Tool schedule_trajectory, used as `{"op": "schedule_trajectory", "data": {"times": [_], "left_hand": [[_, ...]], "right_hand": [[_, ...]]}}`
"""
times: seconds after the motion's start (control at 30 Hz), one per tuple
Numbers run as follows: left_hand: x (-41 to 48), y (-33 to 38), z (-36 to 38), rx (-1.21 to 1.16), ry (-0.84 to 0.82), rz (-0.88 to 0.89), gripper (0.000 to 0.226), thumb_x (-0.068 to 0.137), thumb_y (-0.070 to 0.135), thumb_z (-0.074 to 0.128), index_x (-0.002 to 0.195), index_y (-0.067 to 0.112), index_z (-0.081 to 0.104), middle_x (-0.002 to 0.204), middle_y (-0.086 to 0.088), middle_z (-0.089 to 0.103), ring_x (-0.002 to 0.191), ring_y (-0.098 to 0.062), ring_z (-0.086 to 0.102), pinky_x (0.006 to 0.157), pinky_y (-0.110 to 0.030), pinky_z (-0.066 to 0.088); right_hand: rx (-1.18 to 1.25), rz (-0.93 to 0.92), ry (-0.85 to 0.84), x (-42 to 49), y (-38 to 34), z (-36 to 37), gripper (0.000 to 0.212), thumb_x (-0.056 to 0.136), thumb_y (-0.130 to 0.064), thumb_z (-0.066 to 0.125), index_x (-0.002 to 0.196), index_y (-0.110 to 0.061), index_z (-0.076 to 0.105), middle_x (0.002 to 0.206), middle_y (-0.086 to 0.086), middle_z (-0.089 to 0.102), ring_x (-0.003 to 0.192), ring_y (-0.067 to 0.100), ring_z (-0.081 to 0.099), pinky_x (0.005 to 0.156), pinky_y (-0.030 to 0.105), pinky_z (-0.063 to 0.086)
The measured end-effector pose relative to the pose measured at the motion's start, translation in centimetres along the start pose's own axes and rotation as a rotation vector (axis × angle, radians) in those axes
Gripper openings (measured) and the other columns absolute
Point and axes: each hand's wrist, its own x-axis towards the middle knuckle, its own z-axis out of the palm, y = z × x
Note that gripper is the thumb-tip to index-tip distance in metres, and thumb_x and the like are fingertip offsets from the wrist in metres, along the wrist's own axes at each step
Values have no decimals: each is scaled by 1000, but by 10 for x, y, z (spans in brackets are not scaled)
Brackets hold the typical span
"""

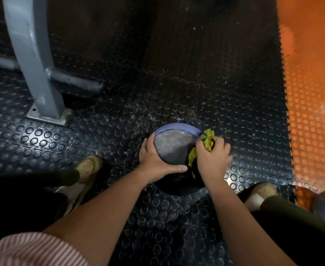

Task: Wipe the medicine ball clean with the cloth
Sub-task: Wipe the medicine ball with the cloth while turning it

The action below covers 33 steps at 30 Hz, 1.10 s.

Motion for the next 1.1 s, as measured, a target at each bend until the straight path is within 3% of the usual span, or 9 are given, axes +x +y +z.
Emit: {"op": "schedule_trajectory", "data": {"times": [0.17, 0.27, 0.37, 0.53, 0.6, 0.7, 0.83, 1.0, 1.1], "left_hand": [[-7, -5, 9, 14, 78, 59, 140, 51, 42, 93, 152, 29, -2, 159, 2, -5, 147, -20, 5, 121, -37, 16], [-6, -5, 9, -36, 110, 32, 133, 55, 38, 93, 152, 31, 3, 159, 2, 0, 146, -21, 9, 120, -37, 18], [-3, -6, 6, -78, 89, 25, 132, 53, 41, 93, 152, 34, 6, 159, 5, 1, 146, -22, 11, 119, -43, 23], [-10, 10, 21, 10, 118, 74, 135, 50, 54, 90, 151, 34, 3, 159, 7, -7, 147, -20, 0, 120, -43, 16], [-15, 18, 31, 64, 135, 95, 135, 51, 57, 88, 151, 31, 1, 159, 5, -9, 147, -21, -5, 120, -45, 12], [-11, 25, 38, 64, 148, 70, 125, 62, 53, 84, 152, 28, 0, 160, 4, -8, 148, -23, -7, 120, -45, 12], [-5, 21, 36, 76, 212, 29, 112, 66, 79, 41, 155, 20, 7, 161, -4, 6, 149, -19, -1, 121, -34, 2], [-10, 19, 36, -6, 170, 95, 119, 62, 46, 85, 151, 28, 8, 158, 7, 0, 147, -18, -1, 121, -42, 10], [-14, 24, 39, 59, 161, 124, 129, 52, 52, 89, 150, 33, 8, 157, 10, -1, 146, -17, -2, 121, -43, 9]], "right_hand": [[-362, -554, -212, -11, -27, 10, 44, 90, -54, 49, 122, -23, 50, 133, -3, 42, 123, 29, 30, 101, 42, 24], [-386, -662, -319, -5, -31, 6, 40, 94, -51, 44, 126, -28, 46, 138, -9, 38, 128, 24, 25, 105, 41, 19], [-253, -564, -322, 9, -18, -2, 37, 97, -42, 44, 127, -22, 46, 138, -4, 39, 124, 23, 28, 104, 38, 21], [-120, -44, -213, 27, -16, -7, 47, 99, -43, 36, 133, -11, 41, 142, 11, 34, 129, 33, 26, 106, 44, 22], [-258, -104, -185, 26, -22, -7, 43, 98, -40, 38, 130, -11, 42, 140, 11, 34, 128, 34, 26, 105, 46, 22], [-484, -473, -215, 7, -32, 0, 39, 95, -38, 44, 124, -14, 44, 135, 8, 36, 124, 33, 28, 104, 46, 23], [-573, -797, -268, -11, -37, 11, 36, 94, -39, 46, 123, -18, 50, 133, 2, 40, 124, 29, 28, 102, 43, 21], [-362, -598, -235, 3, -25, 3, 33, 93, -33, 48, 121, -17, 50, 133, 1, 41, 123, 26, 29, 103, 39, 21], [-158, -318, -171, 21, -9, -7, 36, 96, -34, 44, 126, -13, 49, 135, 6, 42, 123, 27, 31, 102, 38, 23]]}}
